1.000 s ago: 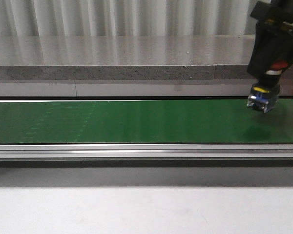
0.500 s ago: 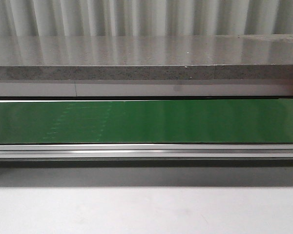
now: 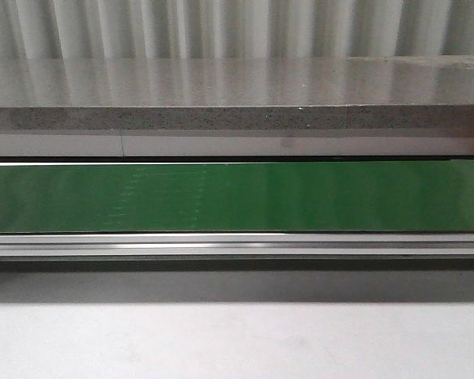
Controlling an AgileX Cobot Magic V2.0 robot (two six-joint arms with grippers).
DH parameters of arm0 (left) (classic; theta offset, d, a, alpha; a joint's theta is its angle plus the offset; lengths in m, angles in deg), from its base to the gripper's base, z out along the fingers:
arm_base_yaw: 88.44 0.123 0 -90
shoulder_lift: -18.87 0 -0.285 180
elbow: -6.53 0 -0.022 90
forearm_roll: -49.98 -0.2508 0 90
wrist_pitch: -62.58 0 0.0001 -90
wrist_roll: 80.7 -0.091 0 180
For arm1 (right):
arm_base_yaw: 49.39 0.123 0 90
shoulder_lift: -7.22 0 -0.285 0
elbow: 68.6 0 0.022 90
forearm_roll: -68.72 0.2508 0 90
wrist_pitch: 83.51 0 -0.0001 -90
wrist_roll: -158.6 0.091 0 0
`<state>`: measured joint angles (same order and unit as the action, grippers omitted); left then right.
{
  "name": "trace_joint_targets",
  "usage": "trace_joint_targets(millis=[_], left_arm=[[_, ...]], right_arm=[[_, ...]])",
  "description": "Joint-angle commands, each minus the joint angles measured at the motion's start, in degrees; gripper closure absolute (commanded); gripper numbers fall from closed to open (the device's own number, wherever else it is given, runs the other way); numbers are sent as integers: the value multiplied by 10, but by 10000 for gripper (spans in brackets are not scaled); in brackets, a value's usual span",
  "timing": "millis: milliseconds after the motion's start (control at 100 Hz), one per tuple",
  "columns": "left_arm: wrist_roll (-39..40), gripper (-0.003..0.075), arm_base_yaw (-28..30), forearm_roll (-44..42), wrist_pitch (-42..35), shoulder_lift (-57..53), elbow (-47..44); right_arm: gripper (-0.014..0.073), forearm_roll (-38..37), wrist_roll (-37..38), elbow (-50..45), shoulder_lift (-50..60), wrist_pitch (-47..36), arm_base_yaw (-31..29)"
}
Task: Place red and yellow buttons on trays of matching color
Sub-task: 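Carry the red button with the right gripper into the red tray, release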
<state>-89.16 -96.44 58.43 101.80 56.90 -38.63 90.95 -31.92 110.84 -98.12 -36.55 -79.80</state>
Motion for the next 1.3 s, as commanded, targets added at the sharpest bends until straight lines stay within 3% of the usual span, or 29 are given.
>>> trace_joint_targets(millis=[0, 800, 870, 1020, 1070, 1120, 1290], left_arm=[[0, 740, -5, 10, -37, 1, 15], [0, 740, -5, 10, -37, 1, 15], [0, 740, -5, 10, -37, 1, 15], [0, 740, -5, 10, -37, 1, 15], [0, 740, -5, 10, -37, 1, 15], [0, 740, -5, 10, -37, 1, 15], [0, 740, -5, 10, -37, 1, 15]], right_arm=[[463, 12, 2, 19, 11, -30, -6], [458, 44, 3, 19, -80, -79, -2], [405, 46, 3, 19, -80, -80, -2], [105, 55, 3, 19, -80, -79, -2], [41, 57, 3, 19, -80, -79, -2], [16, 57, 3, 19, -79, -78, -2], [55, 57, -12, 17, -62, -74, -2]])
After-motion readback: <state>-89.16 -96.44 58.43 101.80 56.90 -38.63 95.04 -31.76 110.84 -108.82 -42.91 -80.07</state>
